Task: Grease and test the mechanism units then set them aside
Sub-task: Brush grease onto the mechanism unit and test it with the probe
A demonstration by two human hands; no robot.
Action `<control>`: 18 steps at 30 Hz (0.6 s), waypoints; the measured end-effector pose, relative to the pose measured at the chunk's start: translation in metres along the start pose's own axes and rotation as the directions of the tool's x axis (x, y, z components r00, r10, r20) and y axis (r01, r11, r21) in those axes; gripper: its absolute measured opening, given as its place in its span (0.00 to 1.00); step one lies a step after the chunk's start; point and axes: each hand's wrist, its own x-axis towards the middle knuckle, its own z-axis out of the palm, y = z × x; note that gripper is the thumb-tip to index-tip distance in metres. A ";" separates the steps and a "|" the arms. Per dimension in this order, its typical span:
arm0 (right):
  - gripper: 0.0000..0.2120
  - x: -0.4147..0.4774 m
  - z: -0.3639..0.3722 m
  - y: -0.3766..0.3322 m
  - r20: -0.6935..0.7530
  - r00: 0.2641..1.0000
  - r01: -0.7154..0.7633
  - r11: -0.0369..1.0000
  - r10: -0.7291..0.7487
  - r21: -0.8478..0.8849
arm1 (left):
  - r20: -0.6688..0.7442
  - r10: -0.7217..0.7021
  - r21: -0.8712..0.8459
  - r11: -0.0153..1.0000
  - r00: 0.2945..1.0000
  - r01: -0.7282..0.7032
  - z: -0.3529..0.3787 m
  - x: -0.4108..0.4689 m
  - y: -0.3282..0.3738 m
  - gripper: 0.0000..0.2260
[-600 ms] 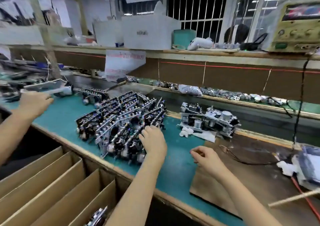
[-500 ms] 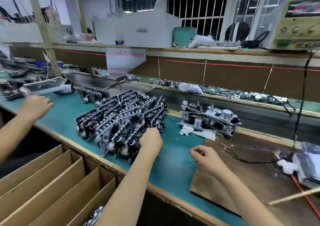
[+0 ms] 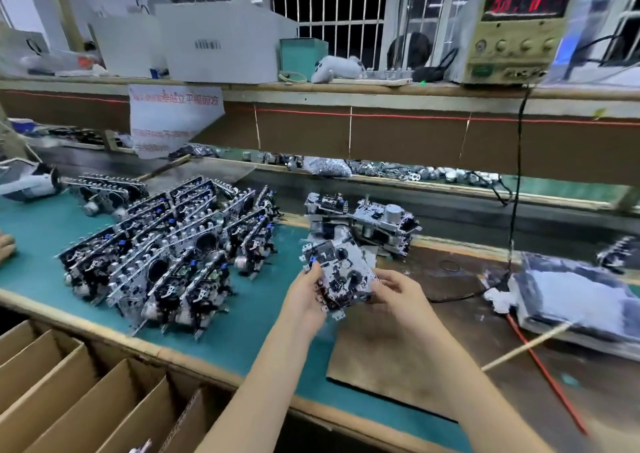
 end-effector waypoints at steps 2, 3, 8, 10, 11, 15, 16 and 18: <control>0.10 0.000 -0.014 0.001 0.008 1.000 -0.015 1.000 0.015 -0.001 | 0.024 -0.030 -0.055 0.998 0.999 0.032 0.000 0.004 -0.012 0.17; 0.08 0.000 -0.021 0.001 0.032 0.999 -0.017 1.000 0.018 -0.024 | 0.037 -0.051 -0.091 0.994 0.998 0.054 0.001 0.007 -0.016 0.17; 0.13 0.003 -0.037 0.006 0.204 0.979 -0.056 0.977 0.014 0.205 | 0.076 -0.155 -0.231 0.958 0.985 0.169 0.006 0.017 -0.031 0.17; 0.16 0.005 -0.039 0.008 0.194 0.981 -0.039 0.934 -0.033 0.356 | 0.109 -0.178 -0.244 0.949 0.978 0.200 0.010 0.020 -0.036 0.18; 0.16 0.006 -0.039 0.007 0.164 0.985 -0.015 0.923 -0.053 0.385 | 0.138 -0.193 -0.227 0.949 0.971 0.220 0.011 0.021 -0.038 0.18; 0.11 0.013 -0.047 -0.002 0.049 0.996 0.039 0.829 -0.079 0.557 | 0.154 -0.181 0.011 0.983 0.971 0.181 0.007 0.027 -0.036 0.18; 0.10 0.014 -0.049 -0.005 0.039 0.997 0.033 0.803 -0.070 0.595 | 0.139 -0.155 0.064 0.987 0.978 0.148 0.005 0.029 -0.035 0.19; 0.09 0.016 -0.053 -0.009 0.044 0.998 0.006 0.776 -0.043 0.630 | 0.114 -0.091 0.111 0.991 0.989 0.078 0.001 0.034 -0.031 0.21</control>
